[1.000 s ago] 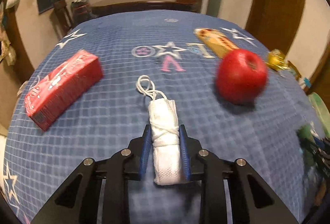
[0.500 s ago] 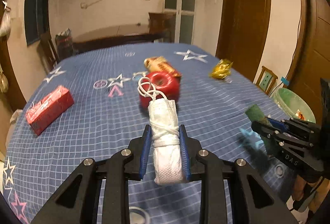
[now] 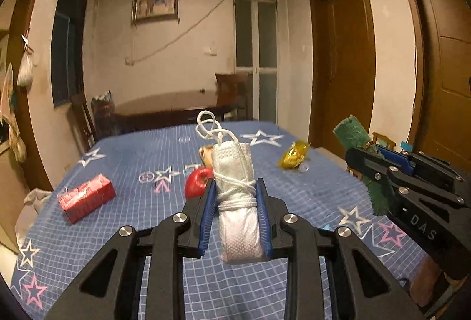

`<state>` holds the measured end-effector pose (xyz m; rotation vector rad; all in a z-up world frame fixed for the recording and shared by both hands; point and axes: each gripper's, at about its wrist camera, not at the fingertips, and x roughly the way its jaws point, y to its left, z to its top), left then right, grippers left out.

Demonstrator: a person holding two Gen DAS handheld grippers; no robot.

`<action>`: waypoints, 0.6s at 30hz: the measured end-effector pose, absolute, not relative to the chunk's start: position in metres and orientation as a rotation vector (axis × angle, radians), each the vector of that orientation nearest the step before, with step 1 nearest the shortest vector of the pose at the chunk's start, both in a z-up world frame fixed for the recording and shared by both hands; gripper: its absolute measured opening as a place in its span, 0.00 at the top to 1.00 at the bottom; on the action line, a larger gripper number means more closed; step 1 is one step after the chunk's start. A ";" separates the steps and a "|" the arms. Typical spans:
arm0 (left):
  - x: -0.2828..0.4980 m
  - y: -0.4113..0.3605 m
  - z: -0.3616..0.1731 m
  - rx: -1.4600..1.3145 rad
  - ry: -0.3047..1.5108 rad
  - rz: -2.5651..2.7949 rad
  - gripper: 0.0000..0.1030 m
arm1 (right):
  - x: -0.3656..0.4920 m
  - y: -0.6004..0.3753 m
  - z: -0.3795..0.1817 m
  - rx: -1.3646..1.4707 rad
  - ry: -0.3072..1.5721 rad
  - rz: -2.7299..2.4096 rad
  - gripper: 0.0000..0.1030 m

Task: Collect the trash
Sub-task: 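Carry the tissue and cloth over the green bin and open both tools to drop them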

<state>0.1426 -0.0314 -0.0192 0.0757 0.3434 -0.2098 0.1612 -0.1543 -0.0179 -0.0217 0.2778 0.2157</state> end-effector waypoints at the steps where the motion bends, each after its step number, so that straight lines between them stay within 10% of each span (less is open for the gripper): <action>1: 0.140 -0.033 -0.016 0.073 0.337 -0.210 0.73 | 0.161 -0.156 -0.017 -0.020 0.273 0.216 0.85; 18: 0.129 -0.101 0.017 0.084 0.300 -0.301 0.73 | 0.138 -0.209 -0.004 -0.009 0.247 0.124 0.85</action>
